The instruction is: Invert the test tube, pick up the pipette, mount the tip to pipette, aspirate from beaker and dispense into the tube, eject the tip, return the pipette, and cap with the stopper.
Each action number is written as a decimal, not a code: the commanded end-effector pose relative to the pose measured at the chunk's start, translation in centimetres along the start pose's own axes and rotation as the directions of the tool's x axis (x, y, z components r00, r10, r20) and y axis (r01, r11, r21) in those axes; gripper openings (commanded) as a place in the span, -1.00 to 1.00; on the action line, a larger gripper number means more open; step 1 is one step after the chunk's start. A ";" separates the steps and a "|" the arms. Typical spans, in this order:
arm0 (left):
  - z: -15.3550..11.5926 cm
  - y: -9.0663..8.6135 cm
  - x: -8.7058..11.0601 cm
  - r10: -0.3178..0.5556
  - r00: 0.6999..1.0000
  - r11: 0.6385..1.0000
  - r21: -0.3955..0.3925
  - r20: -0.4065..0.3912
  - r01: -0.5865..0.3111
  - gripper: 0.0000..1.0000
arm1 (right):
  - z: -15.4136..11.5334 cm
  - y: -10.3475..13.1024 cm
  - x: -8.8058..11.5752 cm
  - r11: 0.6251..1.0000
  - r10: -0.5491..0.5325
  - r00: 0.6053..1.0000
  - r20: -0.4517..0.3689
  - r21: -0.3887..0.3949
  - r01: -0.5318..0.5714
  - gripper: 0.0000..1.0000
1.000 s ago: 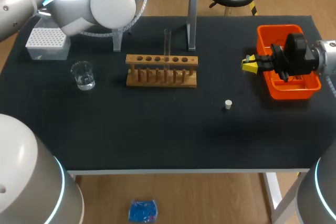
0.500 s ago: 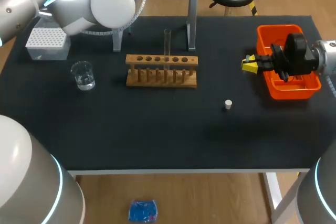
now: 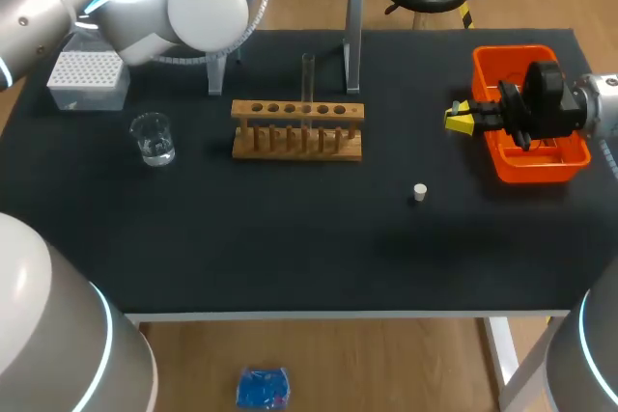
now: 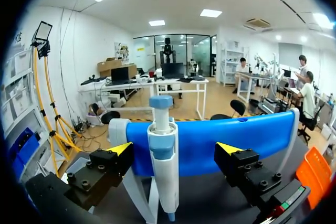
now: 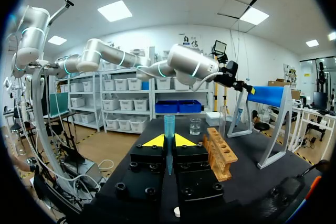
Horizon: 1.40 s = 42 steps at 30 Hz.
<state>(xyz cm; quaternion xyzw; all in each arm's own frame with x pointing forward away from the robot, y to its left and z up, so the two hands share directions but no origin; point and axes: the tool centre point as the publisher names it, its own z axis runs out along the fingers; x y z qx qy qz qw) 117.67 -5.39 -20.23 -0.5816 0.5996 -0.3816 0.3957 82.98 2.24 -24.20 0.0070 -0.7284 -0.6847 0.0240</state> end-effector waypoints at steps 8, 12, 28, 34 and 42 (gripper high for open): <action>0.6 0.0 0.2 -0.007 1.000 1.000 0.004 0.001 0.007 1.00 | 0.0 0.0 0.1 1.000 -0.001 1.000 0.002 0.001 0.001 -1.00; 0.6 0.0 0.1 -0.011 1.000 1.000 0.004 0.005 0.011 0.95 | 0.0 0.0 0.1 1.000 -0.001 1.000 0.002 0.001 0.001 -1.00; 0.4 0.4 0.0 -0.014 1.000 1.000 0.007 0.016 0.014 -1.00 | 0.0 0.0 0.1 1.000 -0.001 1.000 0.002 0.001 0.001 -1.00; 0.4 0.5 0.1 -0.017 1.000 1.000 0.005 0.021 0.016 -1.00 | 0.0 0.0 0.1 1.000 -0.001 1.000 0.002 0.001 0.001 -1.00; 0.2 -0.2 -0.1 -0.015 1.000 1.000 0.012 0.026 0.015 -1.00 | 0.0 0.0 0.1 1.000 -0.001 1.000 0.002 0.001 0.001 -1.00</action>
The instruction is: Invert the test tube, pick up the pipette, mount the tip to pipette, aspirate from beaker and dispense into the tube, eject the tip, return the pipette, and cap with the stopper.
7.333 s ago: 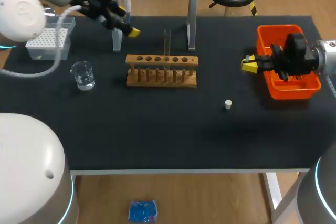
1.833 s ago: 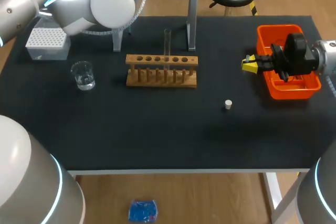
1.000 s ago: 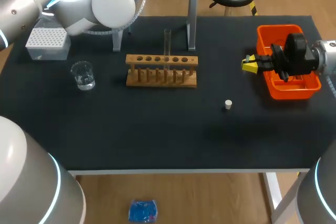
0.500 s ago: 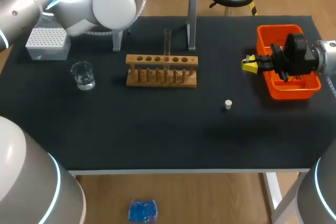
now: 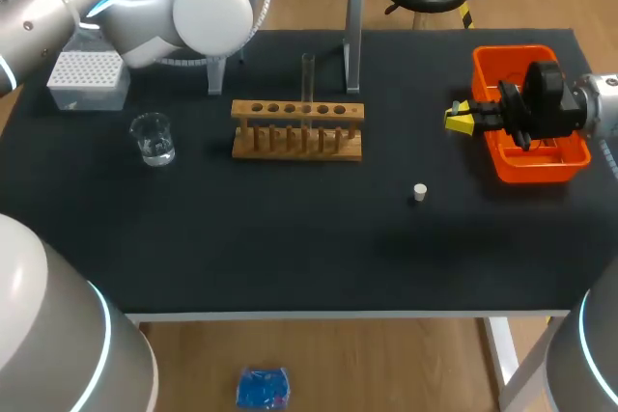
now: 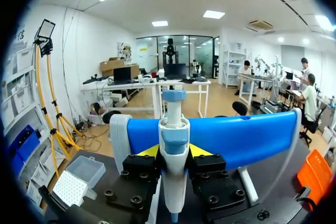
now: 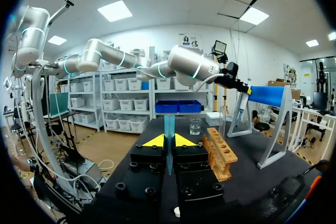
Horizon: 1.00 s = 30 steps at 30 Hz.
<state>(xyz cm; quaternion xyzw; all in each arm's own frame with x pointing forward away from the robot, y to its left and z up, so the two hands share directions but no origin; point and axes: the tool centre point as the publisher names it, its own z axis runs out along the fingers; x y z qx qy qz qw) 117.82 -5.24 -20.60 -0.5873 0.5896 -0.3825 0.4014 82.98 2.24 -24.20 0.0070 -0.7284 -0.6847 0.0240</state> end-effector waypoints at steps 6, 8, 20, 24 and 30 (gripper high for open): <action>-0.4 -2.2 -0.5 0.017 1.000 1.000 0.025 0.021 -0.018 -1.00 | 0.0 0.0 0.1 1.000 -0.001 1.000 0.002 0.001 0.001 -1.00; -0.5 -2.8 -0.5 0.025 0.999 0.999 0.032 0.024 -0.026 -1.00 | 0.0 0.0 0.1 1.000 -0.001 1.000 0.002 0.001 0.001 -1.00; -1.5 -4.9 -0.4 0.051 0.998 0.997 0.064 0.037 -0.053 -1.00 | 0.0 0.0 0.1 1.000 -0.001 1.000 0.002 0.001 0.001 -1.00; -2.5 -5.2 -0.4 0.049 0.999 0.997 0.066 0.013 -0.050 -1.00 | 0.0 0.0 0.1 1.000 -0.001 1.000 0.002 0.001 0.001 -1.00; -4.5 -5.8 -0.6 0.074 0.995 0.995 0.072 -0.067 -0.069 -1.00 | 0.0 0.0 0.1 1.000 -0.001 1.000 0.002 0.001 0.001 -1.00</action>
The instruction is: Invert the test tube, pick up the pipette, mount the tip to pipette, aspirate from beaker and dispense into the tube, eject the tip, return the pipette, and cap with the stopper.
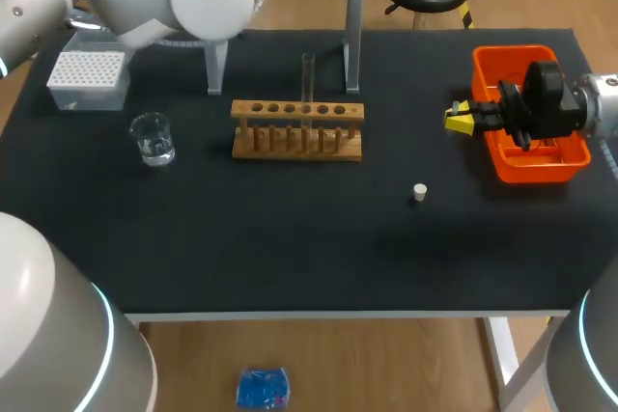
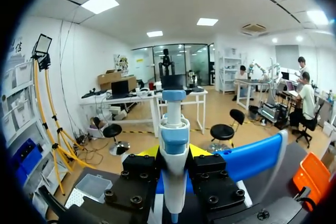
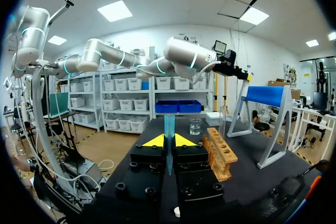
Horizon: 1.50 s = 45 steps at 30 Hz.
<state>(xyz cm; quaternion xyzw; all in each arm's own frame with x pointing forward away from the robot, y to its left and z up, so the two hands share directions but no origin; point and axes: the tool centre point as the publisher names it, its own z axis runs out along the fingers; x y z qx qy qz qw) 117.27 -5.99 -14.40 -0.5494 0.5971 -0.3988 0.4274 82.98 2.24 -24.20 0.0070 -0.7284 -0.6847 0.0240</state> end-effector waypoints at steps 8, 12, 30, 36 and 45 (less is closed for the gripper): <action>-5.2 -0.8 -1.7 0.068 0.965 0.998 0.018 -0.255 -0.065 -1.00 | 0.0 0.0 0.1 1.000 -0.001 1.000 0.002 0.001 0.001 -1.00; -7.0 -0.7 -2.2 0.094 0.918 0.995 0.015 -0.385 -0.095 -1.00 | 0.0 0.0 0.1 1.000 -0.001 1.000 0.002 0.001 0.001 -1.00; -15.3 -1.6 -3.2 0.130 0.550 0.954 -0.047 -0.825 -0.296 -1.00 | 0.0 0.0 0.1 1.000 -0.001 1.000 0.002 0.001 0.001 -1.00; -19.3 -1.0 -2.4 0.141 0.334 0.938 0.017 -0.932 -0.347 -1.00 | 0.0 0.0 0.1 1.000 -0.001 1.000 0.002 0.001 0.001 -1.00; -21.7 -0.2 -2.1 0.175 0.255 0.912 0.059 -0.951 -0.407 -1.00 | 0.0 0.0 0.1 1.000 -0.001 1.000 0.002 0.001 0.001 -1.00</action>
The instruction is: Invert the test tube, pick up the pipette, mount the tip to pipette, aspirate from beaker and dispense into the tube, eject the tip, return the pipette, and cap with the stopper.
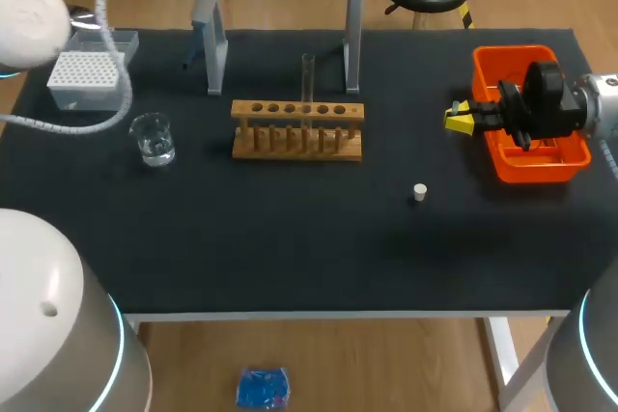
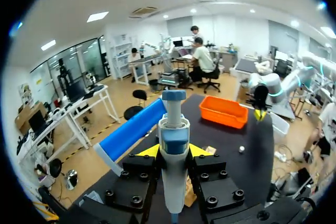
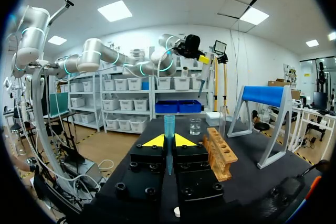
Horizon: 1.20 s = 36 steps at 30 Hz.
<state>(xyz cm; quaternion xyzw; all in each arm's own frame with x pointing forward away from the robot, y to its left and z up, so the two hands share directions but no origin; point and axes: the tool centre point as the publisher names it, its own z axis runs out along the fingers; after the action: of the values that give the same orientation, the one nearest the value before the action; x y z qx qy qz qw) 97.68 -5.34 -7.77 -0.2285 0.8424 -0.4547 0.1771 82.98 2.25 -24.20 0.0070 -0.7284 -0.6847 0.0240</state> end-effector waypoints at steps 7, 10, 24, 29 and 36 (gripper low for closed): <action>-1.8 0.4 -0.2 0.004 0.921 1.000 0.009 -0.390 -0.001 -1.00 | 0.0 0.0 0.1 1.000 -0.001 1.000 0.002 0.001 0.001 -1.00; -1.8 0.4 -0.2 0.004 0.921 1.000 0.009 -0.390 -0.001 -1.00 | 0.0 0.0 0.1 1.000 -0.001 1.000 0.002 0.001 0.001 -1.00; -2.8 -1.0 6.0 0.356 0.828 0.907 0.374 -0.432 -0.195 -1.00 | 0.0 0.0 0.1 1.000 -0.001 1.000 0.002 0.001 0.001 -1.00; -2.8 -1.6 8.5 0.397 0.784 0.884 0.428 -0.477 -0.188 -1.00 | 0.0 0.0 0.1 1.000 -0.001 1.000 0.002 0.001 0.001 -1.00; -2.5 -2.8 11.3 0.367 0.784 0.890 0.435 -0.501 -0.139 -1.00 | 0.0 0.0 0.1 1.000 -0.001 1.000 0.002 0.001 0.001 -1.00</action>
<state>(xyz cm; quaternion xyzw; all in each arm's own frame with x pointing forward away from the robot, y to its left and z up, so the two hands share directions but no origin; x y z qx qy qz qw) 88.25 -10.14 -5.10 0.0795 0.7772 -0.6241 0.0116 82.98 2.24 -24.20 0.0069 -0.7284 -0.6847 0.0239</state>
